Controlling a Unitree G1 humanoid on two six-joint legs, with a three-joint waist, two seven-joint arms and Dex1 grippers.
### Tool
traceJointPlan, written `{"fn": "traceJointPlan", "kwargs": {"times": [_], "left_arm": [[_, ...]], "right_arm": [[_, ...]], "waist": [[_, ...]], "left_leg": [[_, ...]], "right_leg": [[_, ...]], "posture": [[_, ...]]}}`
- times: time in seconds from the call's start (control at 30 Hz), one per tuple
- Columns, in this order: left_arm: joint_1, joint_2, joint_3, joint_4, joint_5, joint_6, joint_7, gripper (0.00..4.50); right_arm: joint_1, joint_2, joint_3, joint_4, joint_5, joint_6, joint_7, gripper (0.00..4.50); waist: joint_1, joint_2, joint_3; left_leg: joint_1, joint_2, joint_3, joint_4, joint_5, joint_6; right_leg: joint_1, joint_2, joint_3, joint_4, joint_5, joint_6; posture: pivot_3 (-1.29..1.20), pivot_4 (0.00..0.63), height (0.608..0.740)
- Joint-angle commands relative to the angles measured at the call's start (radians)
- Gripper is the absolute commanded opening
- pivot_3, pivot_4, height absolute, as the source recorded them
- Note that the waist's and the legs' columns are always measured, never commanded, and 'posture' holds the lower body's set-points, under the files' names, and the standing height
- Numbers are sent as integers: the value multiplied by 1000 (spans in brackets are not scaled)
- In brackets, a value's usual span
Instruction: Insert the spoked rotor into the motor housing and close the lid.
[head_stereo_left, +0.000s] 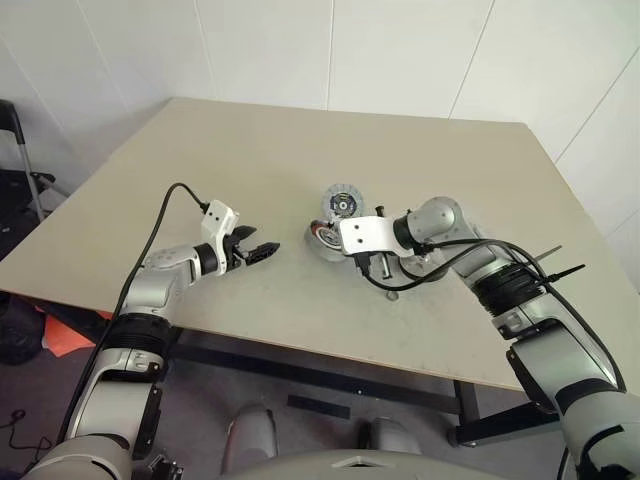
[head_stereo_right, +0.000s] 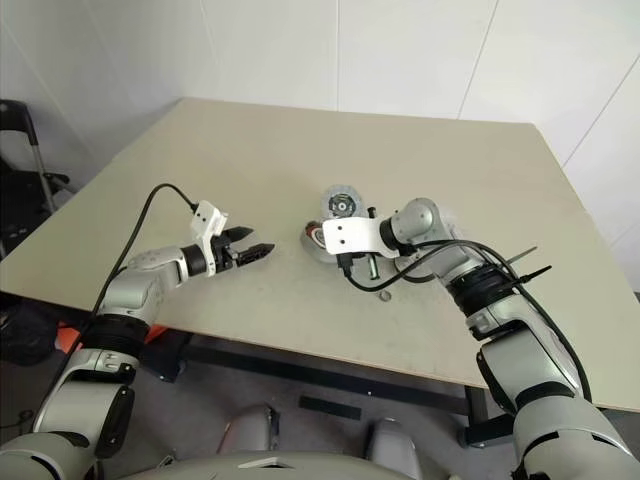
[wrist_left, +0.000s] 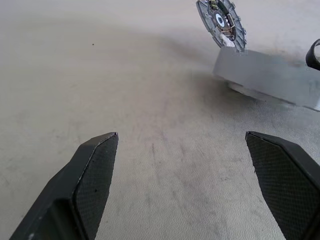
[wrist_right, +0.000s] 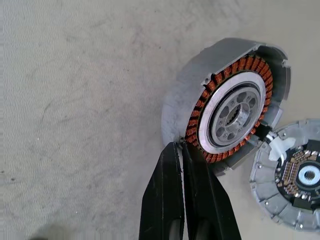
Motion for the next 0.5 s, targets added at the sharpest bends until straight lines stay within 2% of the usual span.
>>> {"fn": "traceJointPlan", "kwargs": {"times": [0.03, 0.23, 0.5], "left_arm": [[-33, 4, 7, -5, 4, -24, -10, 4332], [-42, 3, 5, 10, 8, -33, -15, 4332], [-51, 0, 6, 22, 16, -41, -21, 4332]], "right_arm": [[-1, -43, -8, -36, -29, -8, -1, 24], [1, -72, -1, -27, -66, -20, -23, 24], [3, -56, -14, -41, -63, -10, -32, 24]], "waist": [[0, 0, 0], [-1, 0, 0], [-3, 0, 0]], "left_leg": [[0, 0, 0, 0, 0, 0], [1, 0, 0, 0, 0, 0], [1, 0, 0, 0, 0, 0]], "right_leg": [[0, 0, 0, 0, 0, 0], [0, 0, 0, 1, 0, 0], [0, 0, 0, 0, 0, 0]], "posture": [[0, 0, 740], [0, 0, 740], [0, 0, 740]]}}
